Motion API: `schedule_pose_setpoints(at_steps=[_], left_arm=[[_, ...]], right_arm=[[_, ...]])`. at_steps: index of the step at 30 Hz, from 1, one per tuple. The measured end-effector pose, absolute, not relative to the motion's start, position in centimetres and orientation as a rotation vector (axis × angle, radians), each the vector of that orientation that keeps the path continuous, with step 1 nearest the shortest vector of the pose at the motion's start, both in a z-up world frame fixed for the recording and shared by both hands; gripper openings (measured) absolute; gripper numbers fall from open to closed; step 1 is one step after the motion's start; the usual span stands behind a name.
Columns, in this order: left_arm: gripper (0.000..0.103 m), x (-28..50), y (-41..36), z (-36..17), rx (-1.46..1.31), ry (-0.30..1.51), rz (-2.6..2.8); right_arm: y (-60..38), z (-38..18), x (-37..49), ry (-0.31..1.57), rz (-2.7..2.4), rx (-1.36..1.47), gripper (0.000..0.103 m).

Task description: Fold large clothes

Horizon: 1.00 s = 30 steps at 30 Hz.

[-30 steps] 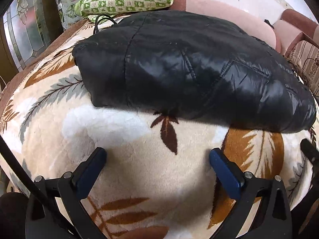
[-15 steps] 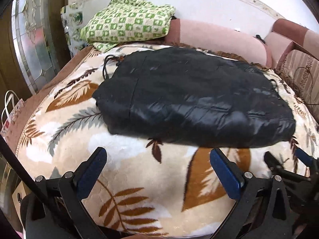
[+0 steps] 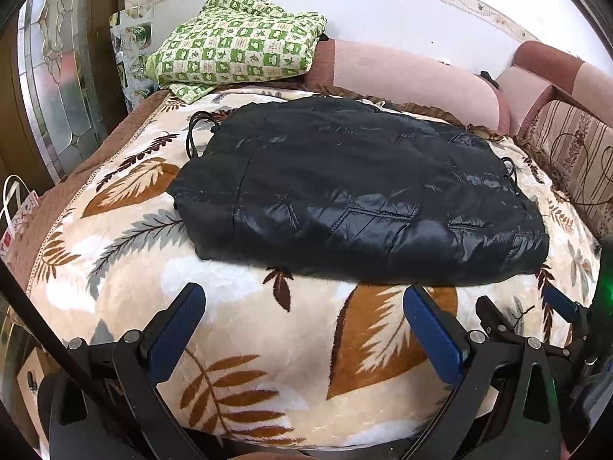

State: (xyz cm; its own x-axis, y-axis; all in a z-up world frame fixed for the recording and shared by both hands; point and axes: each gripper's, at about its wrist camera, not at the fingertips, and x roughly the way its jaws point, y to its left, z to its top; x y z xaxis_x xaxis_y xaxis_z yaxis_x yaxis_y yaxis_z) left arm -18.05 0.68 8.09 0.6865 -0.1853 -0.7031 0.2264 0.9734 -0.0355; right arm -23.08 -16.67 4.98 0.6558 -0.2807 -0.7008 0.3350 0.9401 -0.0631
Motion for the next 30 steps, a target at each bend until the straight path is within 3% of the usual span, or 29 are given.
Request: schedule_pose_setpoints(at_steps=[16, 30], left_arm=[[0.103, -18.0, 1.2, 8.5, 0.002, 0.760, -0.291], [0.103, -18.1, 0.3, 7.8, 0.115, 0.776, -0.235]], right_arm=[[-17.2, 3.8, -22.8, 0.830, -0.349, 0.116, 0.103], [-17.5, 3.9, -22.9, 0.812, -0.369, 0.109, 0.103]])
